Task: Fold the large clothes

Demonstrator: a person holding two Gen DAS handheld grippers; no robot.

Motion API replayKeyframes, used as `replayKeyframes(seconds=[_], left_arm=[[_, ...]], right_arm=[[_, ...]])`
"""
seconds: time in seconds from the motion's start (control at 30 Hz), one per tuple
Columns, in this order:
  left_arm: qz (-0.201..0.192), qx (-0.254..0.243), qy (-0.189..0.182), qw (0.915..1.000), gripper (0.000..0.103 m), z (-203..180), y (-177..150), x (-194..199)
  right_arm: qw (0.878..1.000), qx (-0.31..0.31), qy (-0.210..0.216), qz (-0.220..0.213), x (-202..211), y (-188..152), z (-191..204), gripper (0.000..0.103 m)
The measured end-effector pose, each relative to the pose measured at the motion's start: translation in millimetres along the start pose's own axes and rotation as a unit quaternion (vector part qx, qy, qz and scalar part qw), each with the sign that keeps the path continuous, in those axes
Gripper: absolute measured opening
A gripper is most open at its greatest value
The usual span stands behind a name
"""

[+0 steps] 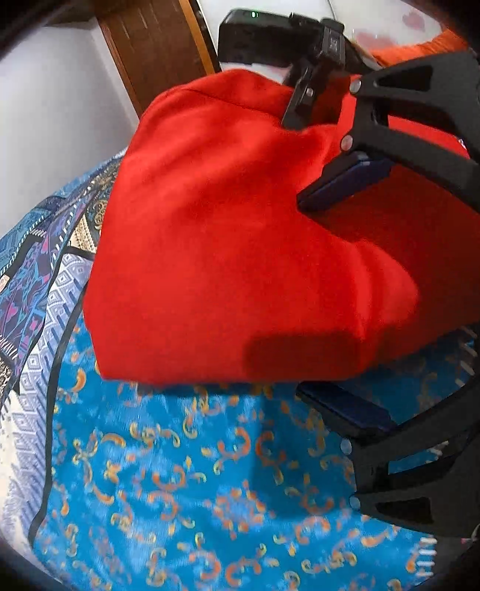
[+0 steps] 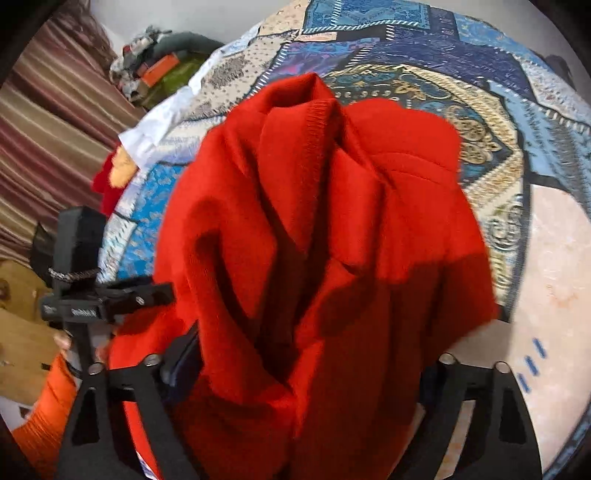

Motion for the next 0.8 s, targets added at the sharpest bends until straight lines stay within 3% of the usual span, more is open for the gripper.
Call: replayKeyframes(seconds=[0.1, 0.13, 0.17, 0.27, 0.37, 0.5, 0.8], left_arm=[[-0.004, 0.011, -0.013, 0.9998, 0.069, -3.4, 1.2, 0.8], [-0.009, 0.005, -0.011, 0.9999, 0.066, -5.9, 1.3, 3.5], [-0.013, -0.002, -0.007, 0.9999, 0.057, -6.9, 1.7, 7.3], [-0.034, -0.018, 0.0, 0.9993, 0.035, -14.8, 10.0, 26.7], [-0.056, -0.036, -0.006, 0.9977, 0.028, -29.2, 17.0, 51.8], [-0.081, -0.094, 0.029, 0.9918, 0.026, -44.1, 19.7, 84.9], [-0.113, -0.106, 0.059, 0.9861, 0.026, 5.9, 17.9, 162.0]], right_arm=[[1.0, -0.015, -0.007, -0.009, -4.5, 2.6, 2.6, 0.068], [1.0, -0.019, -0.006, -0.008, -5.9, 2.5, 4.3, 0.056], [1.0, -0.027, 0.0, -0.006, -6.6, 2.4, 5.6, 0.046], [0.998, -0.059, 0.021, -0.009, -2.0, 3.9, 10.5, 0.03], [0.998, -0.049, 0.026, -0.019, 9.7, 6.3, 25.5, 0.026], [0.998, -0.043, 0.035, -0.019, 19.8, 6.6, 53.8, 0.024], [0.997, -0.033, 0.07, -0.028, 26.2, -1.3, 130.1, 0.024]])
Point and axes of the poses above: each gripper's, at about its wrist camera, not at the fingertips, and x roughly against the way its jaws point, z to its left, y to its top, the point moved 7 cm from there along -x, roughly the way its jaws point, and after that the axes turned 12 degrees about -z, right-handed, at the moved point
